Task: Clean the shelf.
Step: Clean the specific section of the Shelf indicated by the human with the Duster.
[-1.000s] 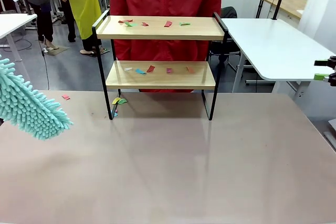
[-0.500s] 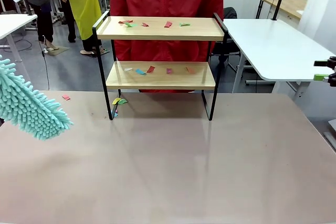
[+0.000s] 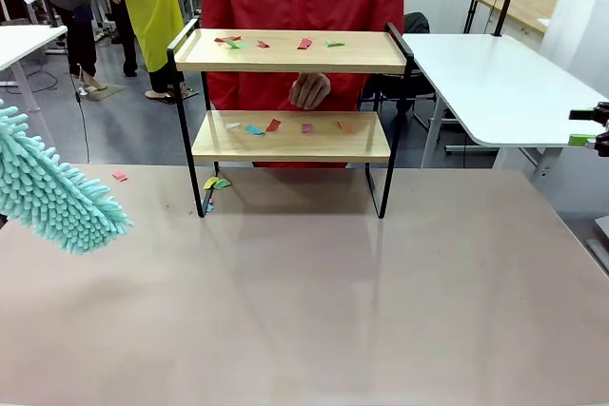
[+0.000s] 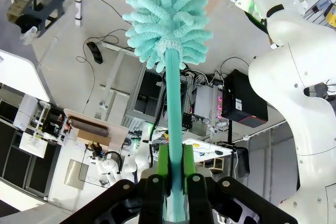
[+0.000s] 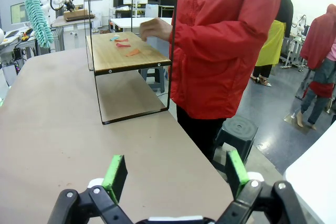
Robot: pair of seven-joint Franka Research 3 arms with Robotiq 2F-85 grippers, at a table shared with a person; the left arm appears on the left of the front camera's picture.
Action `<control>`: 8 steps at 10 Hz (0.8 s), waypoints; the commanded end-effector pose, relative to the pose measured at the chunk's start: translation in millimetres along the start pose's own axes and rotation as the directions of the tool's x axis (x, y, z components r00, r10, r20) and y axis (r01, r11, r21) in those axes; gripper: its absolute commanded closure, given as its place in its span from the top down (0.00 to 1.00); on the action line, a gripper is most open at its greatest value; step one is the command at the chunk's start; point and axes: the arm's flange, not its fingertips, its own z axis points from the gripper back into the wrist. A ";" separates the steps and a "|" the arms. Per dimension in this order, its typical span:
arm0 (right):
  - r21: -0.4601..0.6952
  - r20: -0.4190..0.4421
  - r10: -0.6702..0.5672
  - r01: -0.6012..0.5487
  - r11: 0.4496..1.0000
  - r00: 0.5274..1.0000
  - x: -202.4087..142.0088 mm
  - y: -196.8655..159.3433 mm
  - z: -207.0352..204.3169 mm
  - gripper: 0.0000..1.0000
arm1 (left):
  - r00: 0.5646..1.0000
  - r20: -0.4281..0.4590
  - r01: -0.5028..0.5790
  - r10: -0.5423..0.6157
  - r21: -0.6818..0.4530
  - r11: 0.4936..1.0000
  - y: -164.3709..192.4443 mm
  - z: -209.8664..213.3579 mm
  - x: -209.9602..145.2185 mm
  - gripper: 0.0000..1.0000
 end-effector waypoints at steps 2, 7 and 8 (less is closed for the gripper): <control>0.002 -0.001 0.004 -0.004 1.000 1.000 3.5 1.1 -1.7 1.00 | 1.000 0.017 0.013 -0.013 -0.002 1.000 0.6 0.1 -2.2 0.13; 0.002 -0.001 0.004 -0.004 1.000 1.000 3.5 1.1 -1.7 1.00 | 1.000 0.017 0.013 -0.013 -0.002 1.000 0.6 0.1 -2.2 0.13; 0.002 -0.001 0.004 -0.004 1.000 1.000 3.5 1.1 -1.7 1.00 | 1.000 0.017 0.013 -0.013 -0.002 1.000 0.6 0.1 -2.2 0.13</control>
